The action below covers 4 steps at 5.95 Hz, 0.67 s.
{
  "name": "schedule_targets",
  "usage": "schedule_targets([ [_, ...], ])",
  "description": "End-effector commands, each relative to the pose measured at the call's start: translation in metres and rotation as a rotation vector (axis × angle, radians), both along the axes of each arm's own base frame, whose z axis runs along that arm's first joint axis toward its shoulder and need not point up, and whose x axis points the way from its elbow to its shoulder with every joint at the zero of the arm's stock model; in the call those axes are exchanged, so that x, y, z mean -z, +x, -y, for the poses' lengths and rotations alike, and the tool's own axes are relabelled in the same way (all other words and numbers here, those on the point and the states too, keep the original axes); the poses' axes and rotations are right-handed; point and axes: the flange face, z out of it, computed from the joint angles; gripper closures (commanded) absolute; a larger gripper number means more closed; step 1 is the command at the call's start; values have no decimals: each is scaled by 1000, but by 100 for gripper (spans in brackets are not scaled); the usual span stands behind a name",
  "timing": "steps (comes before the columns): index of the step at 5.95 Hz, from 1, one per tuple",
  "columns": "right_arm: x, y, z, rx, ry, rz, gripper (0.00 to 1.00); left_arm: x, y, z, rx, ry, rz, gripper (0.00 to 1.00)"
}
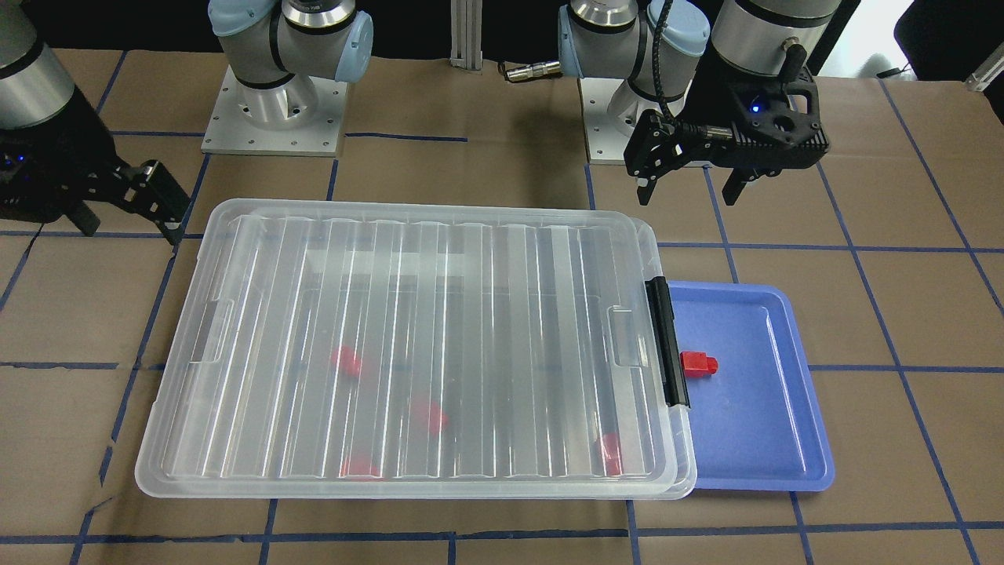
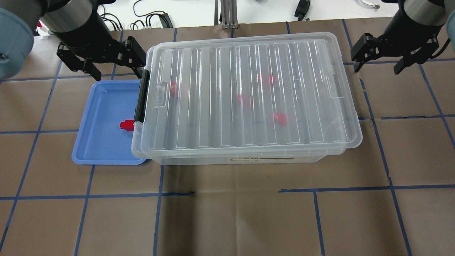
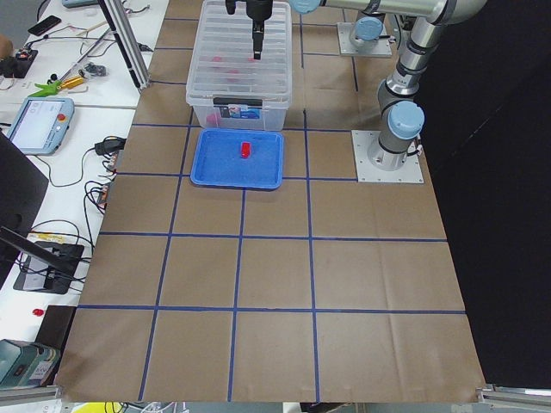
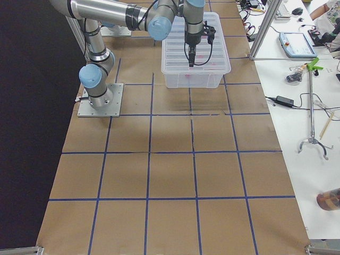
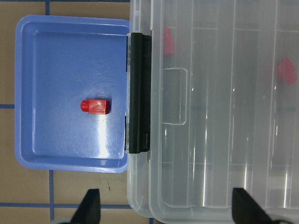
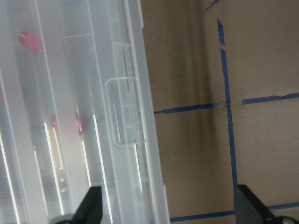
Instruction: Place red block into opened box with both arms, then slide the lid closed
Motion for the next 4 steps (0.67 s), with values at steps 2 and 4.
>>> schedule_targets([
  [2,-30,82,-26,1,87,11,0,0,0,0,0,0,0,2],
  [4,-28,84,-25,-3,92,11,0,1,0,0,1,2,0,2],
])
